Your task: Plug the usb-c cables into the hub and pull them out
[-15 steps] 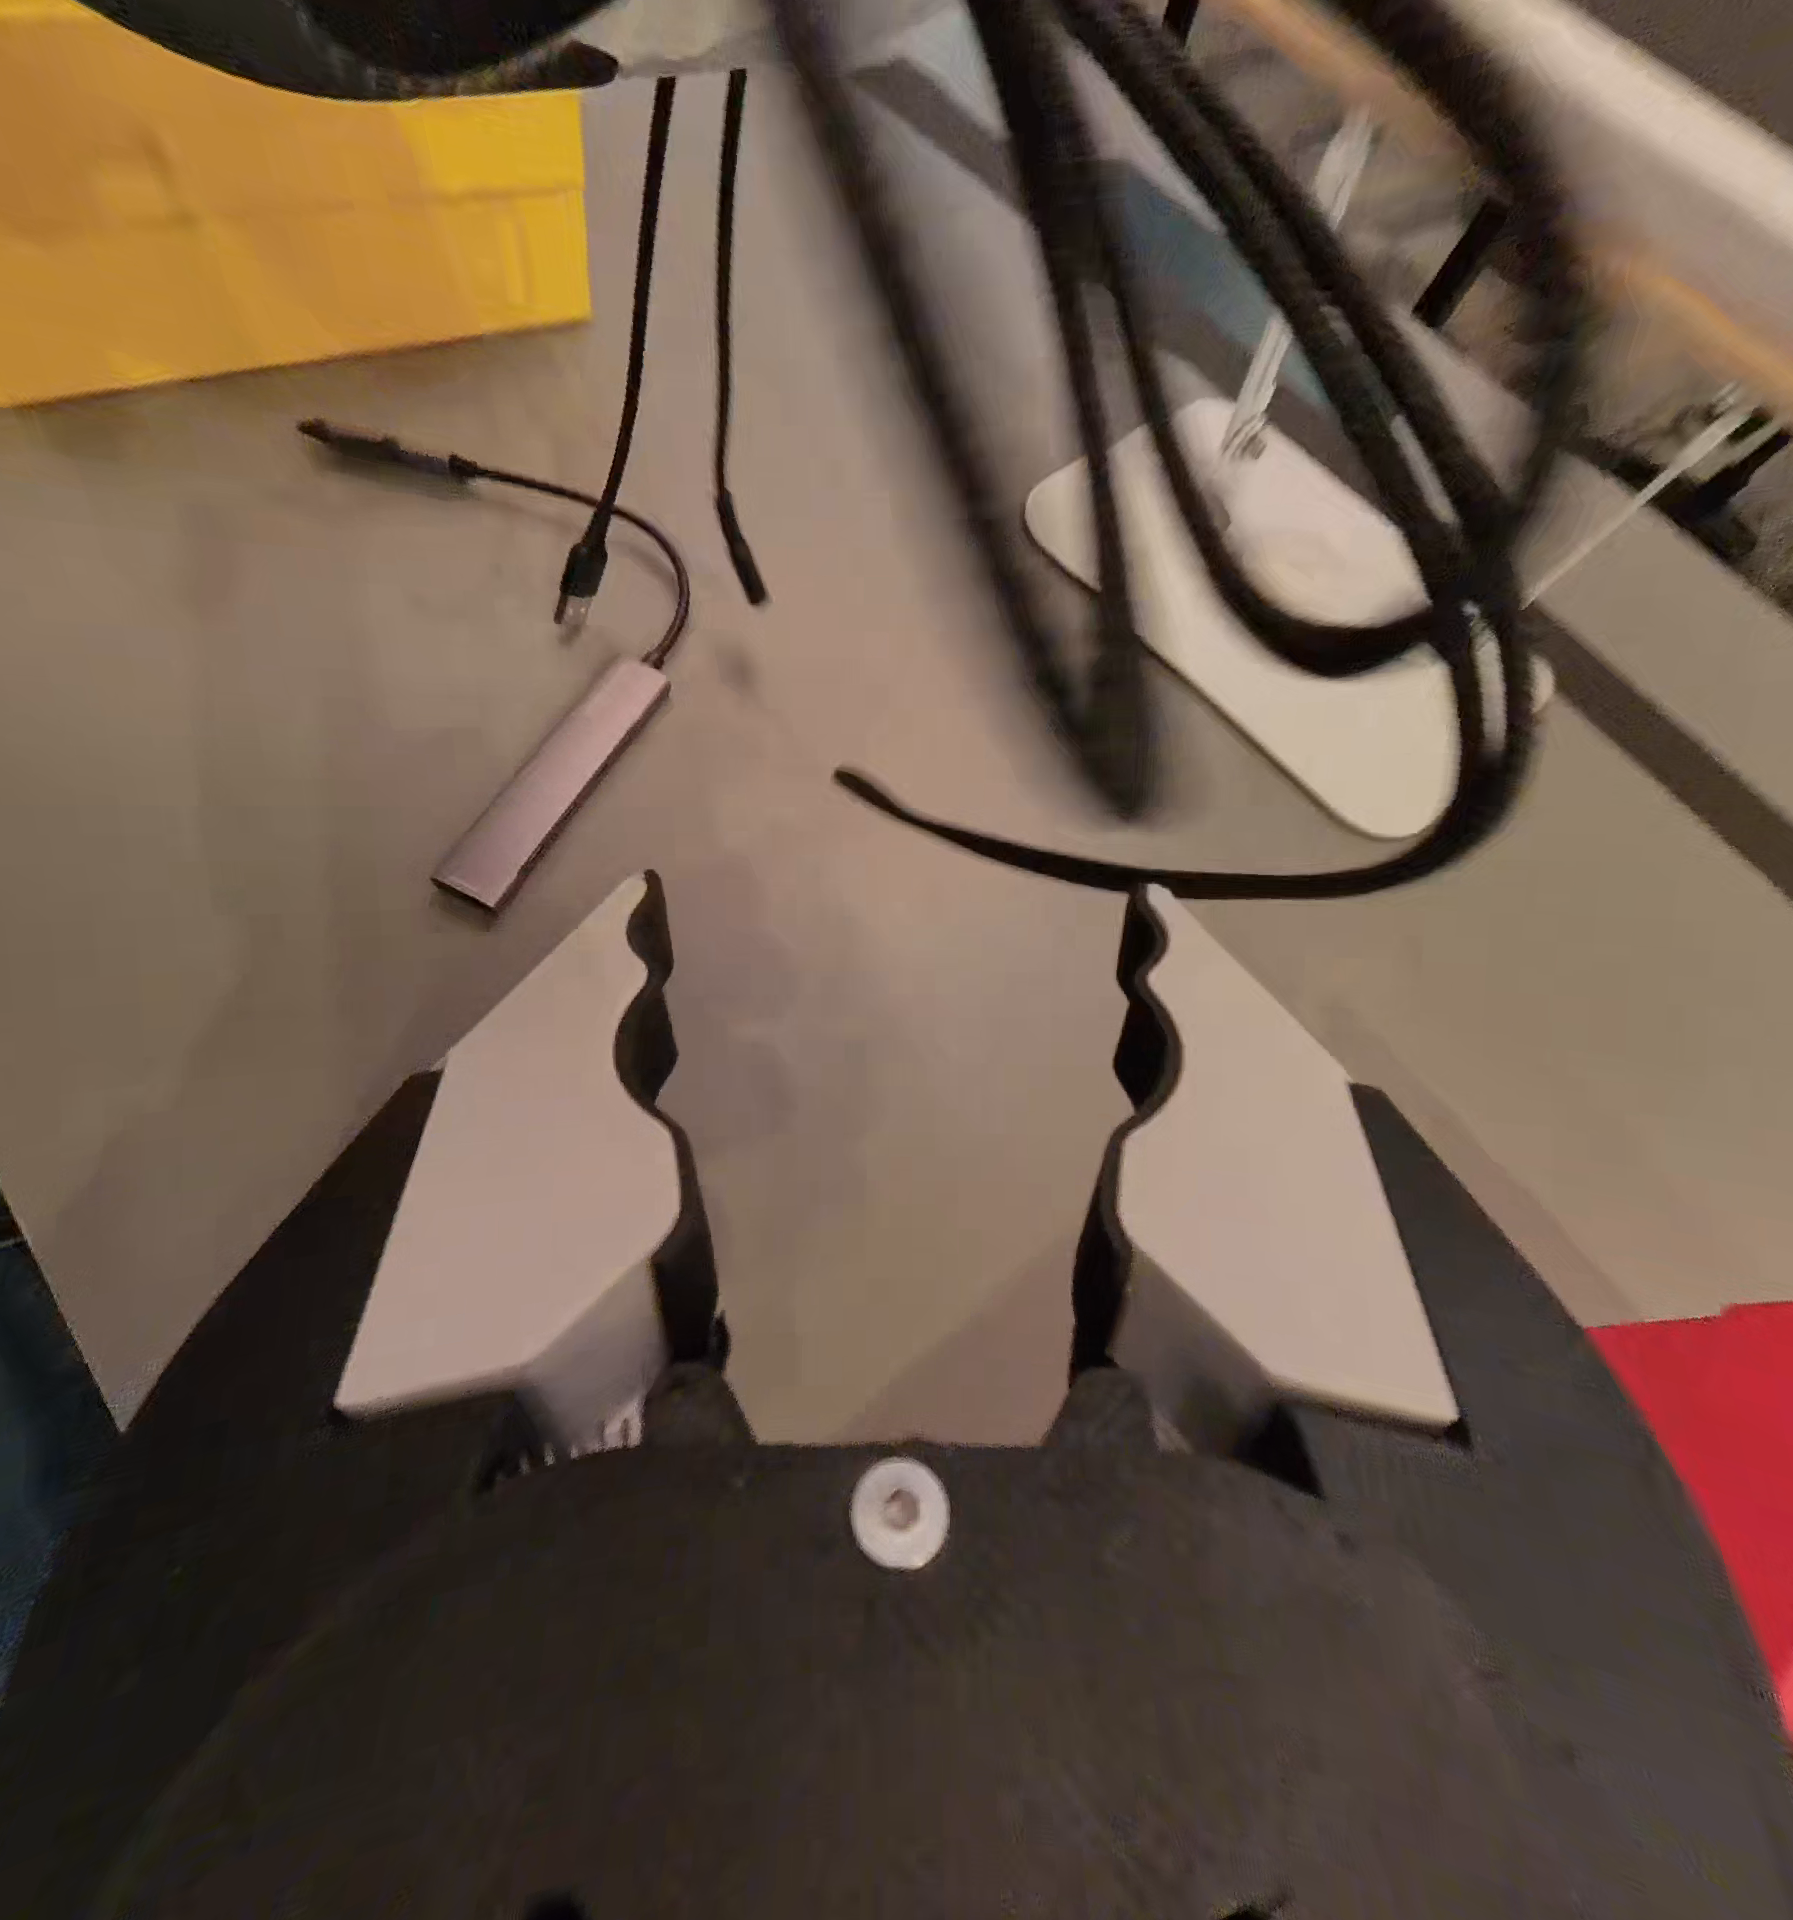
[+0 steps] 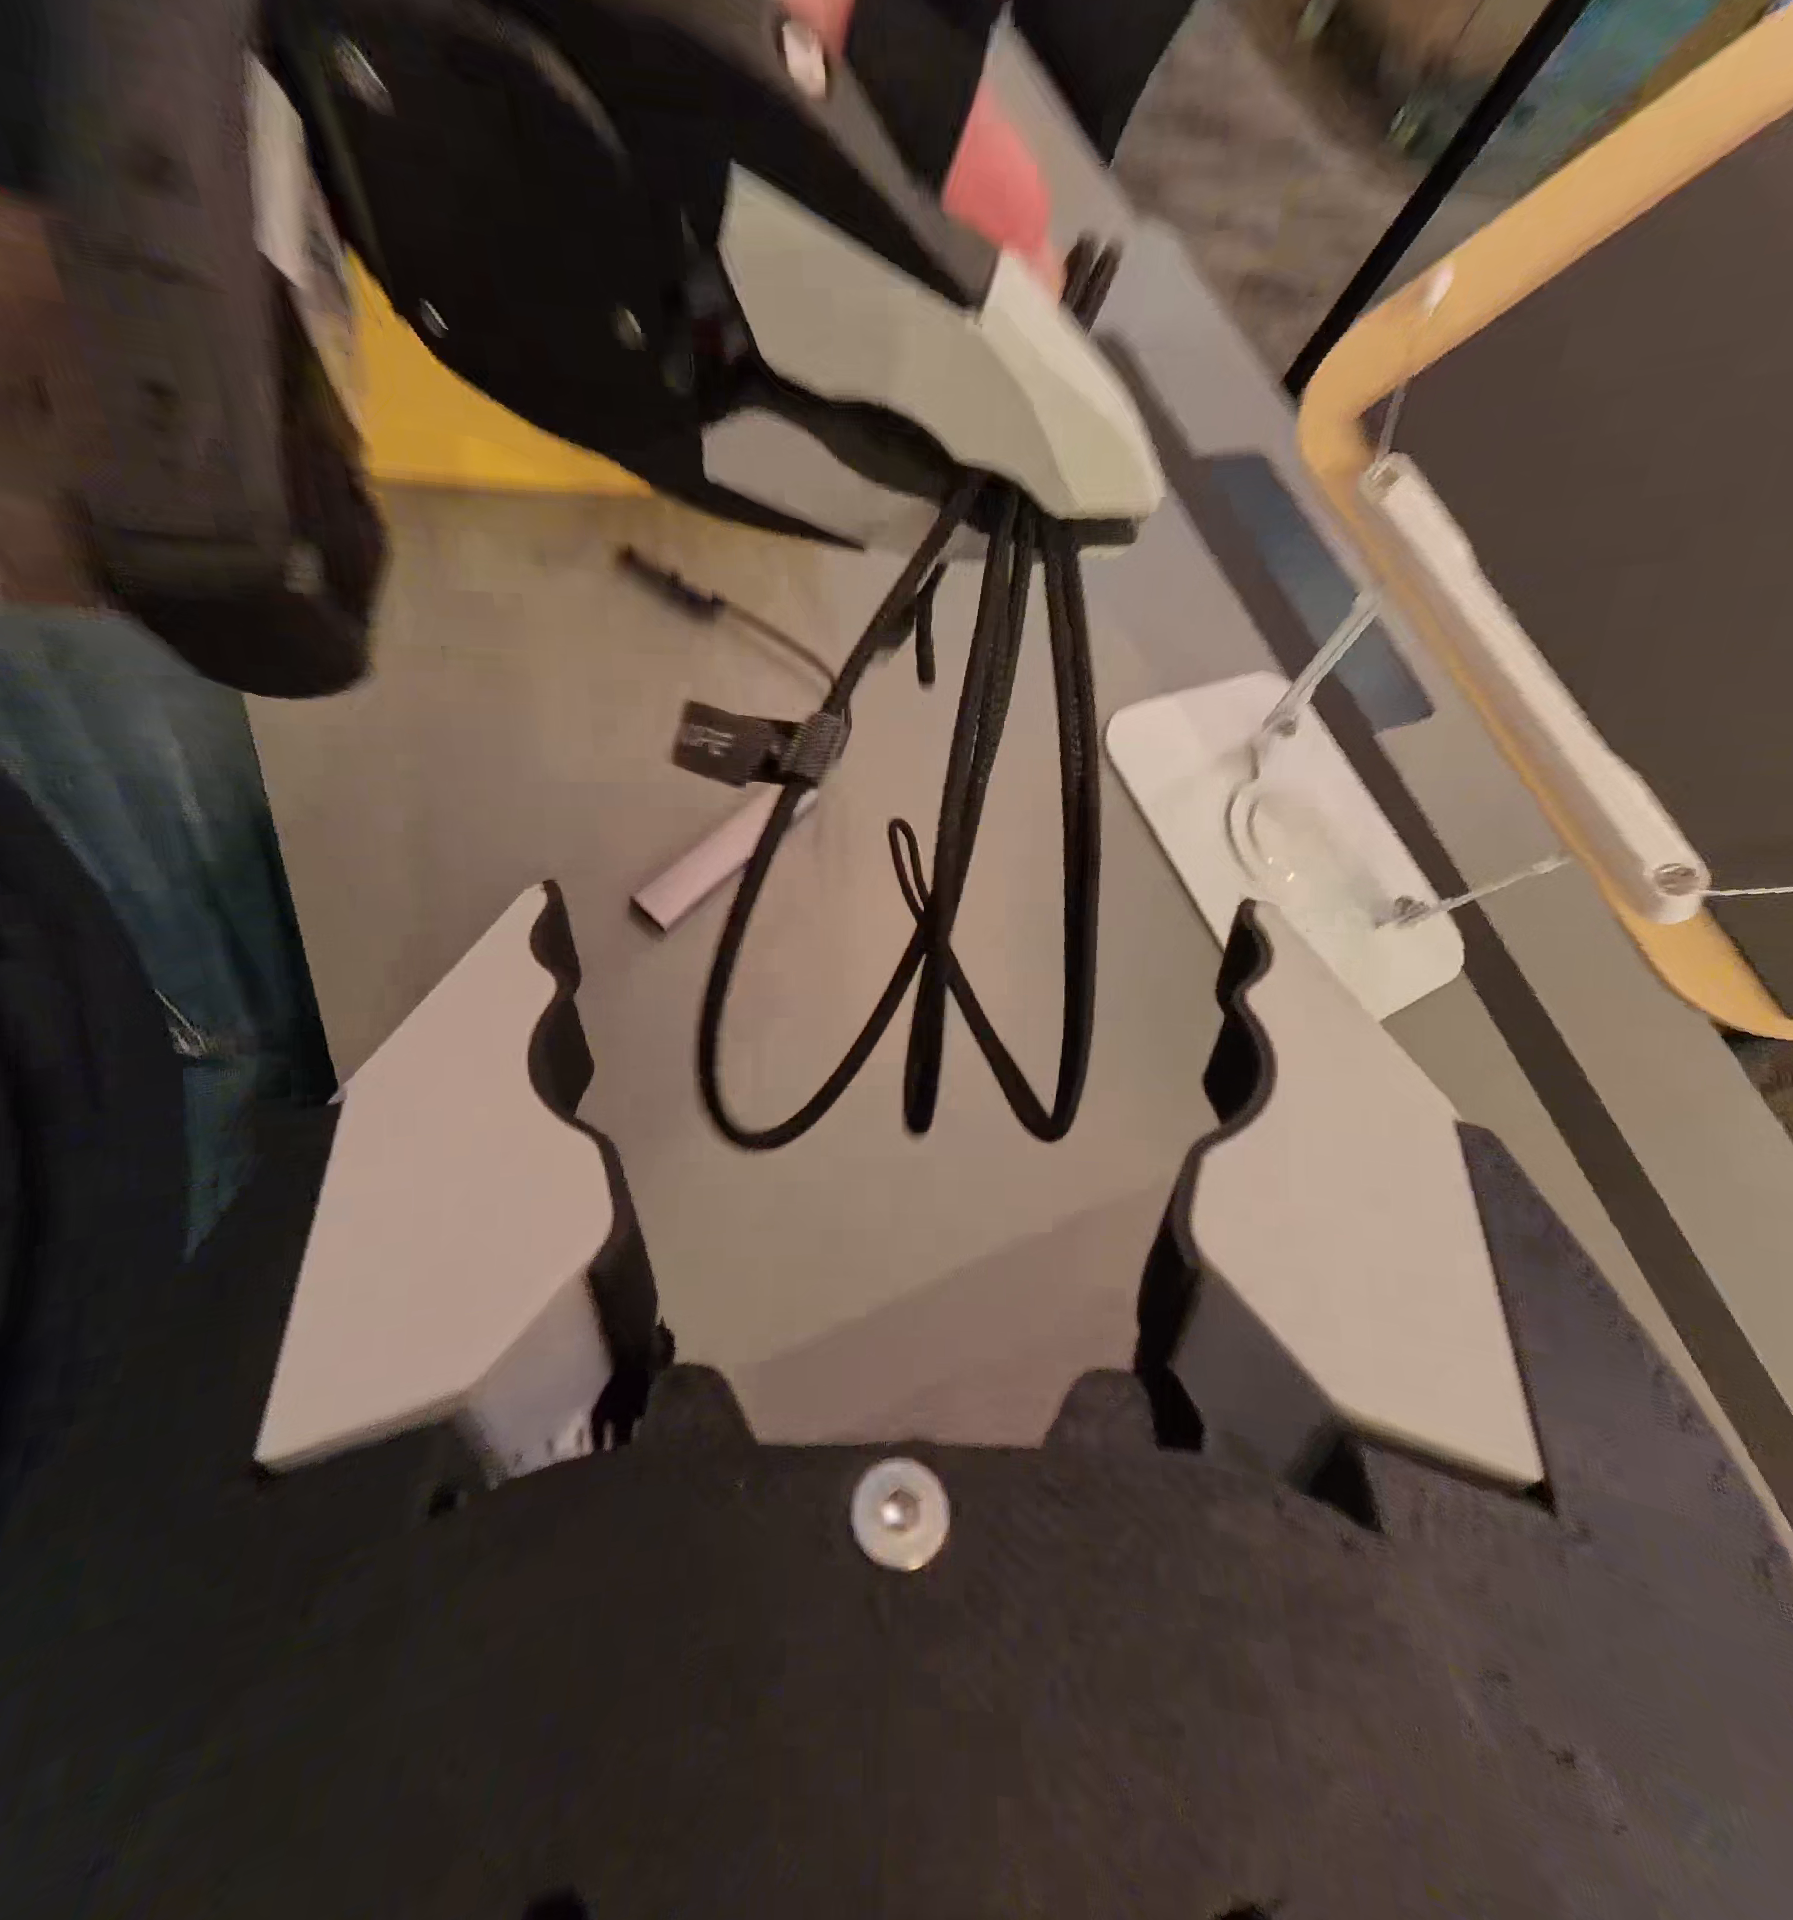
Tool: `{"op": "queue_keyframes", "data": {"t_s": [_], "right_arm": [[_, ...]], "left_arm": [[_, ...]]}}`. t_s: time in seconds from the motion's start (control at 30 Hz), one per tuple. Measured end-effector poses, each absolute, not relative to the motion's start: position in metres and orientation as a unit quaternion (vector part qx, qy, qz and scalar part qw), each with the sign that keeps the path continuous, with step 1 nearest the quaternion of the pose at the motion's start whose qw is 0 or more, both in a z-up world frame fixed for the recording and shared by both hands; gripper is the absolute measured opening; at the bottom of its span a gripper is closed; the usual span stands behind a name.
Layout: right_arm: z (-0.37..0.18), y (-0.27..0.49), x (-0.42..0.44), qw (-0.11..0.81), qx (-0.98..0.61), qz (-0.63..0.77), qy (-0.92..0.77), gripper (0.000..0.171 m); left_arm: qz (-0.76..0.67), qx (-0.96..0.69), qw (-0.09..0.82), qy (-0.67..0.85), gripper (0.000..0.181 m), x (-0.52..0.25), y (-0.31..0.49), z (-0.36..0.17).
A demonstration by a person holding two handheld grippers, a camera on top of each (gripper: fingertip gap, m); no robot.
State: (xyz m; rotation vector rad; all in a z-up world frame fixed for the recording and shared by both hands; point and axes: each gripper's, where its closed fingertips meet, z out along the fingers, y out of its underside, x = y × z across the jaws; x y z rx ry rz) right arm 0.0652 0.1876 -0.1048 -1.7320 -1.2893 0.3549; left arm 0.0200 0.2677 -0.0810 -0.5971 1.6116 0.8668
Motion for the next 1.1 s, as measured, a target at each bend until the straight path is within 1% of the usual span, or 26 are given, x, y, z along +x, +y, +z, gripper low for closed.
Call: {"op": "queue_keyframes", "data": {"t_s": [0.03, 0.13, 0.2, 0.27, 0.3, 0.33, 0.4, 0.43, 0.47, 0.5, 0.53, 0.57, 0.67, 0.7, 0.73, 0.77, 0.97, 1.0, 1.1], "right_arm": [[-0.116, 0.192, 0.062, 0.435, -0.71, 0.132, -0.538, 0.119], [-0.143, 0.203, 0.056, 0.385, -0.722, 0.118, -0.562, 0.095], [-0.147, 0.204, 0.048, 0.383, -0.715, 0.138, -0.568, 0.079], [-0.149, 0.202, 0.041, 0.382, -0.706, 0.163, -0.573, 0.042], [-0.152, 0.201, 0.04, 0.379, -0.702, 0.163, -0.581, 0.026], [-0.153, 0.203, 0.041, 0.385, -0.7, 0.153, -0.581, 0.02], [-0.155, 0.202, 0.041, 0.385, -0.699, 0.159, -0.581, 0.02], [-0.155, 0.199, 0.041, 0.383, -0.697, 0.164, -0.583, 0.021], [-0.156, 0.199, 0.042, 0.385, -0.696, 0.159, -0.585, 0.026], [-0.155, 0.198, 0.044, 0.386, -0.695, 0.154, -0.587, 0.042], [-0.152, 0.196, 0.045, 0.389, -0.695, 0.156, -0.585, 0.052], [-0.147, 0.194, 0.045, 0.399, -0.692, 0.161, -0.581, 0.051], [-0.137, 0.192, 0.05, 0.412, -0.694, 0.169, -0.566, 0.033], [-0.139, 0.195, 0.054, 0.407, -0.7, 0.159, -0.565, 0.022], [-0.141, 0.198, 0.058, 0.405, -0.702, 0.145, -0.568, 0.006], [-0.143, 0.2, 0.06, 0.404, -0.703, 0.135, -0.57, 0.0], [-0.146, 0.208, 0.061, 0.398, -0.72, 0.157, -0.547, 0.0], [-0.147, 0.21, 0.061, 0.401, -0.723, 0.164, -0.538, 0.0], [-0.144, 0.211, 0.062, 0.402, -0.733, 0.211, -0.506, 0.0]], "left_arm": [[0.372, -0.242, 0.573, 0.689, 0.003, 0.024, 0.263, -0.079], [0.37, -0.22, 0.584, 0.688, 0.002, 0.033, 0.249, -0.068], [0.368, -0.203, 0.596, 0.684, 0.003, 0.038, 0.24, -0.062], [0.364, -0.197, 0.594, 0.69, 0.001, 0.043, 0.233, -0.064], [0.366, -0.191, 0.595, 0.69, 0.003, 0.044, 0.231, -0.064], [0.363, -0.188, 0.596, 0.691, 0.002, 0.045, 0.23, -0.065], [0.356, -0.184, 0.6, 0.692, 0.002, 0.046, 0.228, -0.067], [0.354, -0.176, 0.603, 0.693, 0.002, 0.047, 0.226, -0.068], [0.351, -0.175, 0.605, 0.693, 0.002, 0.048, 0.225, -0.069], [0.35, -0.174, 0.607, 0.692, 0.002, 0.049, 0.225, -0.069], [0.354, -0.174, 0.608, 0.689, 0.001, 0.049, 0.225, -0.069], [0.355, -0.178, 0.607, 0.689, 0.002, 0.049, 0.227, -0.069], [0.351, -0.174, 0.611, 0.688, 0.002, 0.048, 0.228, -0.069], [0.352, -0.172, 0.61, 0.689, 0.002, 0.048, 0.229, -0.069], [0.352, -0.167, 0.608, 0.692, 0.002, 0.049, 0.228, -0.071], [0.351, -0.167, 0.606, 0.694, 0.002, 0.051, 0.228, -0.072], [0.329, -0.203, 0.593, 0.707, 0.005, 0.05, 0.235, -0.08], [0.312, -0.223, 0.59, 0.71, 0.01, 0.049, 0.236, -0.082], [0.271, -0.249, 0.594, 0.715, 0.031, 0.048, 0.228, -0.081]]}}
